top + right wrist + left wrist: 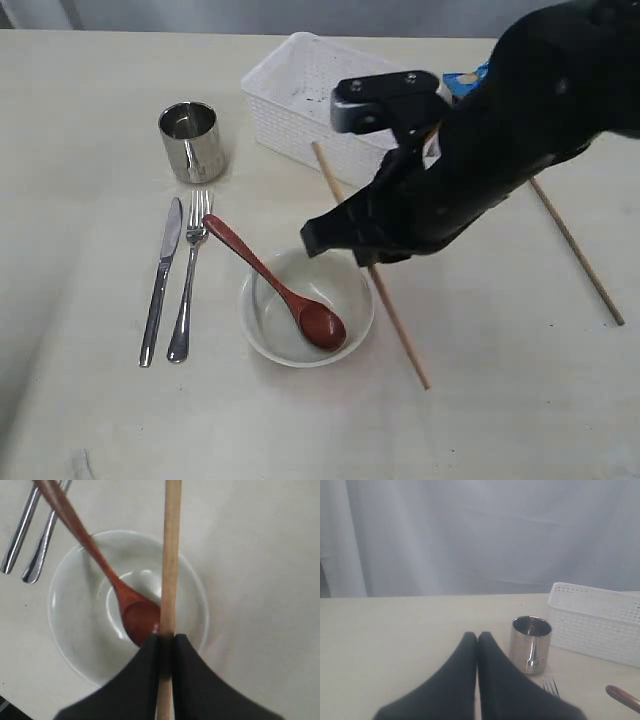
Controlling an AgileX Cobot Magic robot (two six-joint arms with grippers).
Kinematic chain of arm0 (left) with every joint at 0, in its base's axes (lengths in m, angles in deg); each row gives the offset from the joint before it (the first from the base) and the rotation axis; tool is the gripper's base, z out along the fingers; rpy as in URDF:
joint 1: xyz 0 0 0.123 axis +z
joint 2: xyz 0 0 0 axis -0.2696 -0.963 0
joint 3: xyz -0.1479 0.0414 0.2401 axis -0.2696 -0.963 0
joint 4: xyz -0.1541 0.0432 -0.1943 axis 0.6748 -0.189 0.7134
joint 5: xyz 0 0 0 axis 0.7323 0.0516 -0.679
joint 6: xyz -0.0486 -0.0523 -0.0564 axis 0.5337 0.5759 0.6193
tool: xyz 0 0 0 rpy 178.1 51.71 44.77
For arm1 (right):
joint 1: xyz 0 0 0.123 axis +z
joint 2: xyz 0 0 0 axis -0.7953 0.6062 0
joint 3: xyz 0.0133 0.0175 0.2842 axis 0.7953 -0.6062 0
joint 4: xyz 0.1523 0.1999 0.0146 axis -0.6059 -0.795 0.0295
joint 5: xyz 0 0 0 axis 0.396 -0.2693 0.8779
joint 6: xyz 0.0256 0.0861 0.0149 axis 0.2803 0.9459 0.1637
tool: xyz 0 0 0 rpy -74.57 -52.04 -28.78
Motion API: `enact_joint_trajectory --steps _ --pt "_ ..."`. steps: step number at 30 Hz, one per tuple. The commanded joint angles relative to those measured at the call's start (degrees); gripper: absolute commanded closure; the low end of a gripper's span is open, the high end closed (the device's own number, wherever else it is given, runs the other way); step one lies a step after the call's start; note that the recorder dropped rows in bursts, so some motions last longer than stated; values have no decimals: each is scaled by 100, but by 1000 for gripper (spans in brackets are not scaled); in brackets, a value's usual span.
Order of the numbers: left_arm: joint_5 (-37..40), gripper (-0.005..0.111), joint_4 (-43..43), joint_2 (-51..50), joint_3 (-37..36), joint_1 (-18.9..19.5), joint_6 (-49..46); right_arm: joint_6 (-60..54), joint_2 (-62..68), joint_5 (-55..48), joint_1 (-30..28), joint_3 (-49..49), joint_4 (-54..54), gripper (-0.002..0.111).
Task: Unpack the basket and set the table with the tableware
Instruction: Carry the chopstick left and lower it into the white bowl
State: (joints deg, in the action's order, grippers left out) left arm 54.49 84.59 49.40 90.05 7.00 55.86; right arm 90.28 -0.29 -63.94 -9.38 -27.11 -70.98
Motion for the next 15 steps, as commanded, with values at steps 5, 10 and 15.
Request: enact_joint_trajectory --steps 5,10,15 --pt "-38 107 4 21 -17 -9 -6 113 593 253 438 112 -521 109" --pt "-38 107 4 21 -17 -9 -6 113 846 270 438 461 -698 109" --pt "-38 107 4 21 -17 -9 -6 123 937 184 447 595 -1000 109"
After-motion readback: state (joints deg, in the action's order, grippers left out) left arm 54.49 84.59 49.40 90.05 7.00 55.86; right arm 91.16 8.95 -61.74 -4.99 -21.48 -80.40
